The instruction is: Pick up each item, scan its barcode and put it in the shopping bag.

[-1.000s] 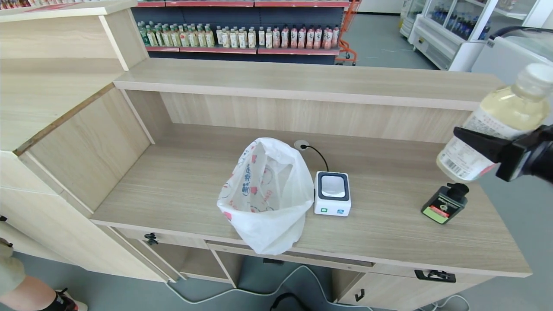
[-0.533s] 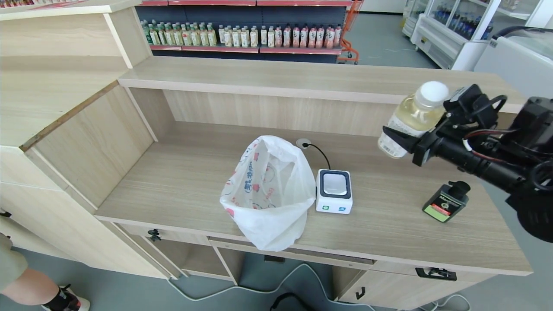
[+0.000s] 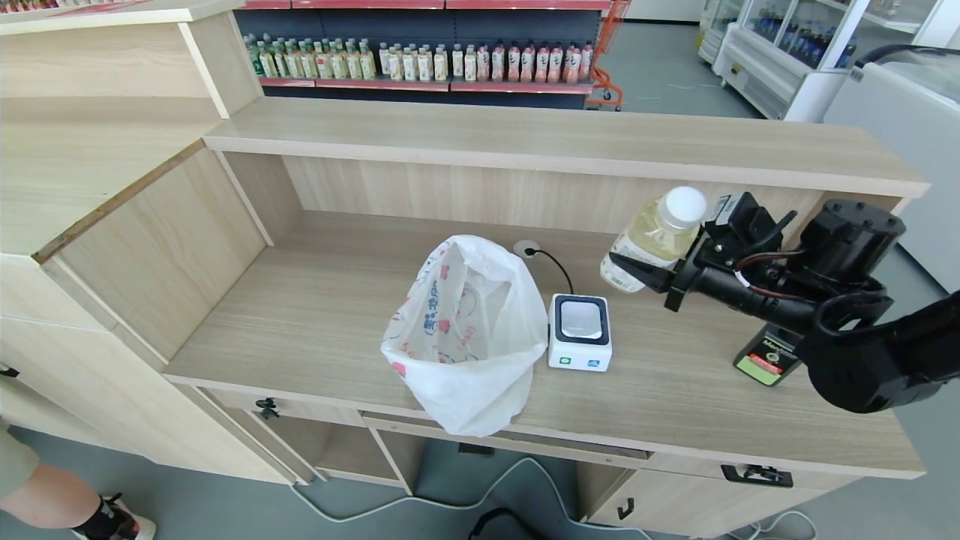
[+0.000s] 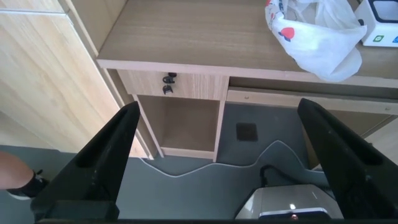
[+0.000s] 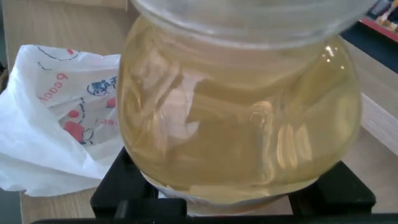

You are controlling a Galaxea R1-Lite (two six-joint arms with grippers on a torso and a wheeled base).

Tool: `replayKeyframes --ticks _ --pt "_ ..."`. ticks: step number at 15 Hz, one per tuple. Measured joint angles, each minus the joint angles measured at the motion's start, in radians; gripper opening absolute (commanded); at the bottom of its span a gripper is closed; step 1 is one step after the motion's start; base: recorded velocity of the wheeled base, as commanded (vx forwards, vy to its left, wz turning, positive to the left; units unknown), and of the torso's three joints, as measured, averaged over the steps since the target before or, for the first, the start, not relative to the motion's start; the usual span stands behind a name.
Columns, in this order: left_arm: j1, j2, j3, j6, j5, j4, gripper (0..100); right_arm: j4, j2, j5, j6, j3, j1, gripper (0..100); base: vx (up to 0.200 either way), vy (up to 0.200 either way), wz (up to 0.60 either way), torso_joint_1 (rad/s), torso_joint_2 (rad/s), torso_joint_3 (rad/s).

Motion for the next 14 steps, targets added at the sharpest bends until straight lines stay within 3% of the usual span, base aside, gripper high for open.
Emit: replayKeyframes --ticks 5,14 --pt "0.001 0.0 0.0 0.0 0.0 0.0 100 -0.121 0.092 0.224 -0.076 -0.013 -0.04 0 0.0 0.0 0.0 0.0 0.0 0.0" --pt "0.001 0.0 0.0 0.0 0.0 0.0 100 -0.159 0.216 0.338 -0.239 -0.116 -0.037 0 0.0 0.0 0.0 0.0 0.0 0.0"
